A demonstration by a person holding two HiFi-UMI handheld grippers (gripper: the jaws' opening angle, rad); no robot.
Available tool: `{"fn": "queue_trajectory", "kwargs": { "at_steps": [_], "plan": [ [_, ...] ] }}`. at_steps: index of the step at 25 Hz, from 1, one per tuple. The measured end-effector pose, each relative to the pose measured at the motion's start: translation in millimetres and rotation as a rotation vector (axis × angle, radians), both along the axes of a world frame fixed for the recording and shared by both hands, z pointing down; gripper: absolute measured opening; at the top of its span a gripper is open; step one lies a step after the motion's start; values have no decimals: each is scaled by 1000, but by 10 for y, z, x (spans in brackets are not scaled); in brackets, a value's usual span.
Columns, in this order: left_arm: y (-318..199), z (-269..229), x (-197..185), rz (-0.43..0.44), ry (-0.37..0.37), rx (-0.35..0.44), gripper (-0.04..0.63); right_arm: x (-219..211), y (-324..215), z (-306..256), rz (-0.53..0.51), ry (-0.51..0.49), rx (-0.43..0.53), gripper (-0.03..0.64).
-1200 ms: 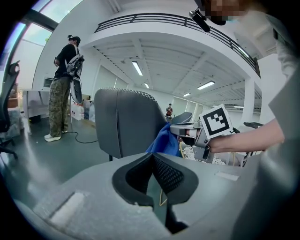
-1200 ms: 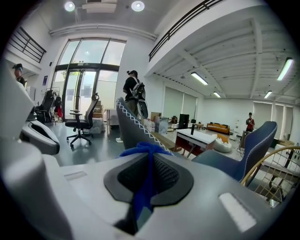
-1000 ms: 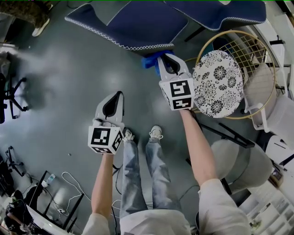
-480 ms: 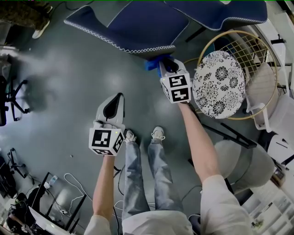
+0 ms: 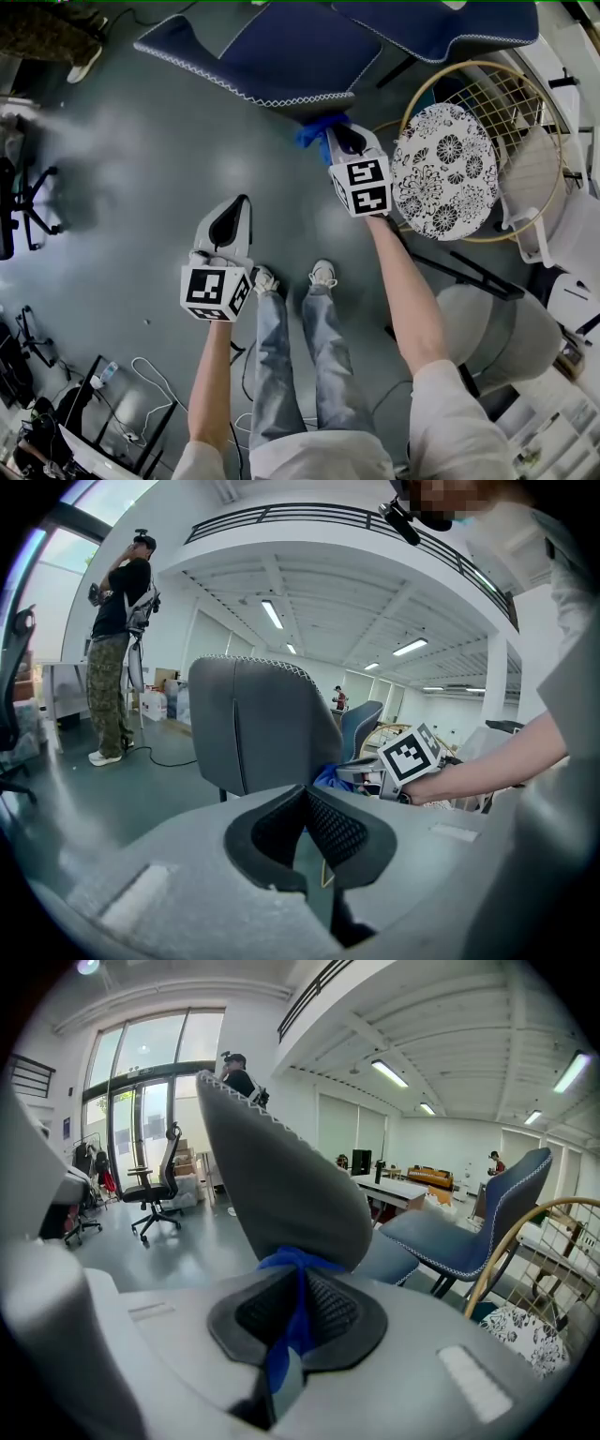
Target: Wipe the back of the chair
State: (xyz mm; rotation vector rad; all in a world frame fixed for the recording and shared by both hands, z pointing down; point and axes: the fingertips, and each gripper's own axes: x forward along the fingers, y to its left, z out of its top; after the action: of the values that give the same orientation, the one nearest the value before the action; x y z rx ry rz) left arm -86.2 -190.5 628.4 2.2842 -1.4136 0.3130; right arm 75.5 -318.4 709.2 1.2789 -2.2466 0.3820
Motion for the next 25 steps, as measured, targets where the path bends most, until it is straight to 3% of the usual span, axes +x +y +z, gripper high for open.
{"fn": "queue_trajectory", "kwargs": {
  "at_steps": [8,19,25],
  "plan": [
    [98,-81,133,19,2,15,-2,68,167,-420,-1,-16,92,26],
    [136,-285,268,36,11,44,-2,84,7,-1267,-4,-37,261,26],
    [120,-273,324,45,16,41,-2,117,-112,-1321,4,-40,272,26]
  ]
}}
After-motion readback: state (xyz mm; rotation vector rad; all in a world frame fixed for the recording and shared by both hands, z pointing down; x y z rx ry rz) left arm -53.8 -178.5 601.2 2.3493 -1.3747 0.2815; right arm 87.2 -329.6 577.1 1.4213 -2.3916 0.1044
